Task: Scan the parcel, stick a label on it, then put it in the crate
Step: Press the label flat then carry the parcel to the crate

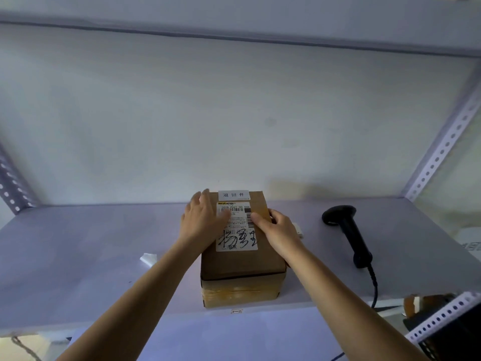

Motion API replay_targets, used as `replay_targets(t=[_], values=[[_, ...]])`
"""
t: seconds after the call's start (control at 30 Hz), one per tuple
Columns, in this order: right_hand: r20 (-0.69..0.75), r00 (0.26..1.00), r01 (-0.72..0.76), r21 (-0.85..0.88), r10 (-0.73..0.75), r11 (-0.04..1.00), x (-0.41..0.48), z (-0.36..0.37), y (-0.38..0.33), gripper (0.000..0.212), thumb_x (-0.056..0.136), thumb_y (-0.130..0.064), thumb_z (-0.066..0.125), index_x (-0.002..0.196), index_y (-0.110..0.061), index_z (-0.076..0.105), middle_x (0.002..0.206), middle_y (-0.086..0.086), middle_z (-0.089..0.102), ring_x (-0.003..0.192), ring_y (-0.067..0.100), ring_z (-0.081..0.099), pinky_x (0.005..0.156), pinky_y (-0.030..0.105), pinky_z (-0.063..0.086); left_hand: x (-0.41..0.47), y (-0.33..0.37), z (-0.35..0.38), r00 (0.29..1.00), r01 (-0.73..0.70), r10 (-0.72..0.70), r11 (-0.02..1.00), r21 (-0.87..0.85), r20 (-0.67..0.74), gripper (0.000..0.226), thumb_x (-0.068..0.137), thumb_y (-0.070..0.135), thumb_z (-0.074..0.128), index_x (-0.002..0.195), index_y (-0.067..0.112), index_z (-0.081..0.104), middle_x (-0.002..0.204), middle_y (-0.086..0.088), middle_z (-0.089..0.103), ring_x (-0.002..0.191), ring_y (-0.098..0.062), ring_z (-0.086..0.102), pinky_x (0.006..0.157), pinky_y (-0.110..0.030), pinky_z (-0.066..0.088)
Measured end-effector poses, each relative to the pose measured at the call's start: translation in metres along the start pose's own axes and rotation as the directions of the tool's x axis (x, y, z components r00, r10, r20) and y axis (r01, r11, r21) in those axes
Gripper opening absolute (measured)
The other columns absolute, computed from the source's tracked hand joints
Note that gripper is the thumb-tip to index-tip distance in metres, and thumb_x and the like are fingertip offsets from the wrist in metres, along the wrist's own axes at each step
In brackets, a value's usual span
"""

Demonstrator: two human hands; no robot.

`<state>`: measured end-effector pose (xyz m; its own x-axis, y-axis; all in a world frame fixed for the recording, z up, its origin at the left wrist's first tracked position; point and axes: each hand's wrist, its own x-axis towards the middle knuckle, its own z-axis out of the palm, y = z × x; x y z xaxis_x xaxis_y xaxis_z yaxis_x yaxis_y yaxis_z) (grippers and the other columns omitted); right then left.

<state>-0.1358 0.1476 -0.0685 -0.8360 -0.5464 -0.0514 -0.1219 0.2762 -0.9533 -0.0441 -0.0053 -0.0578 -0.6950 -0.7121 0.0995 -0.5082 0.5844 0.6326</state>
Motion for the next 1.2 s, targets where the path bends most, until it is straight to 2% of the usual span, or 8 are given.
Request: replay_targets(t=[0.07,0.17,0.3,0.43,0.6,0.93,1.07,1.2], values=[[0.006,1.0,-0.004,0.013,0.004,1.0,0.0,0.0,0.0,0.037,0.086,-0.049,0.062,0.113,-0.024,0.063,0.094,-0.007,0.074,0.078,0.012,0.072,0.062,0.024,0.056,0.018,0.01,0.0,0.999,-0.043,0.041,0.996,0.082,0.022,0.078,0.085,0.048,0.05,0.15,0.015,0.022,0.157,-0.008,0.028,0.143,-0.029,0.027,0.114,-0.049,0.025],[0.01,1.0,0.009,0.006,-0.009,1.0,-0.001,-0.001,-0.001,0.04,0.086,-0.05,0.062,0.116,-0.024,0.061,0.096,-0.007,0.073,0.078,0.009,0.071,0.058,0.018,0.052,0.039,0.02,0.002,0.997,-0.064,0.056,0.986,0.153,0.057,0.066,0.086,0.041,0.045,0.145,0.015,0.035,0.151,-0.008,0.04,0.139,-0.027,0.033,0.113,-0.047,0.025],[0.008,1.0,-0.007,0.019,0.007,1.0,-0.001,-0.001,0.003,0.046,0.086,-0.05,0.062,0.122,-0.021,0.059,0.105,-0.001,0.072,0.085,0.014,0.071,0.063,0.023,0.056,0.048,0.021,0.005,0.997,-0.052,0.044,0.991,0.125,0.067,0.042,0.088,0.028,0.039,0.124,0.015,0.056,0.126,-0.008,0.059,0.119,-0.027,0.049,0.098,-0.042,0.036],[0.01,1.0,0.0,0.035,0.0,0.999,-0.003,-0.001,0.003,0.043,0.086,-0.049,0.063,0.119,-0.022,0.061,0.099,-0.004,0.073,0.08,0.01,0.072,0.058,0.018,0.055,0.048,0.017,0.007,0.996,-0.084,0.081,0.993,0.085,0.037,0.028,0.085,0.02,0.038,0.103,0.016,0.059,0.104,-0.004,0.063,0.101,-0.026,0.054,0.085,-0.039,0.042],[0.011,1.0,-0.002,0.046,0.001,0.999,-0.002,0.0,0.004,0.039,0.086,-0.047,0.064,0.116,-0.021,0.063,0.102,-0.001,0.074,0.086,0.017,0.072,0.078,0.04,0.061,0.045,0.017,0.006,0.994,-0.103,0.103,0.995,0.009,-0.035,0.024,0.082,0.013,0.041,0.098,0.016,0.059,0.102,-0.003,0.065,0.098,-0.027,0.057,0.087,-0.042,0.048],[0.002,1.0,-0.011,0.04,0.011,0.999,-0.004,0.0,0.002,0.039,0.086,-0.045,0.064,0.117,-0.02,0.063,0.104,-0.001,0.074,0.087,0.017,0.072,0.078,0.038,0.06,0.043,0.013,0.006,0.981,-0.167,0.157,0.982,-0.086,-0.114,0.017,0.089,0.013,0.047,0.089,0.016,0.064,0.102,-0.002,0.067,0.099,-0.027,0.058,0.087,-0.047,0.049],[-0.012,1.0,-0.011,0.02,0.011,1.0,-0.003,0.0,0.001,0.03,0.086,-0.044,0.065,0.109,-0.025,0.064,0.101,-0.001,0.074,0.086,0.018,0.072,0.081,0.043,0.059,0.042,0.013,0.006,0.971,-0.191,0.177,0.978,-0.081,-0.16,0.016,0.09,0.015,0.05,0.091,0.013,0.067,0.104,-0.004,0.067,0.104,-0.026,0.054,0.09,-0.046,0.046],[-0.011,1.0,-0.011,0.005,0.011,1.0,-0.005,0.0,-0.001,0.039,0.086,-0.045,0.064,0.116,-0.02,0.063,0.102,-0.002,0.074,0.086,0.017,0.072,0.08,0.041,0.06,0.042,0.013,0.007,0.969,-0.201,0.184,0.975,-0.09,-0.166,0.018,0.092,0.015,0.049,0.092,0.012,0.067,0.104,-0.004,0.066,0.103,-0.026,0.054,0.09,-0.046,0.047]])
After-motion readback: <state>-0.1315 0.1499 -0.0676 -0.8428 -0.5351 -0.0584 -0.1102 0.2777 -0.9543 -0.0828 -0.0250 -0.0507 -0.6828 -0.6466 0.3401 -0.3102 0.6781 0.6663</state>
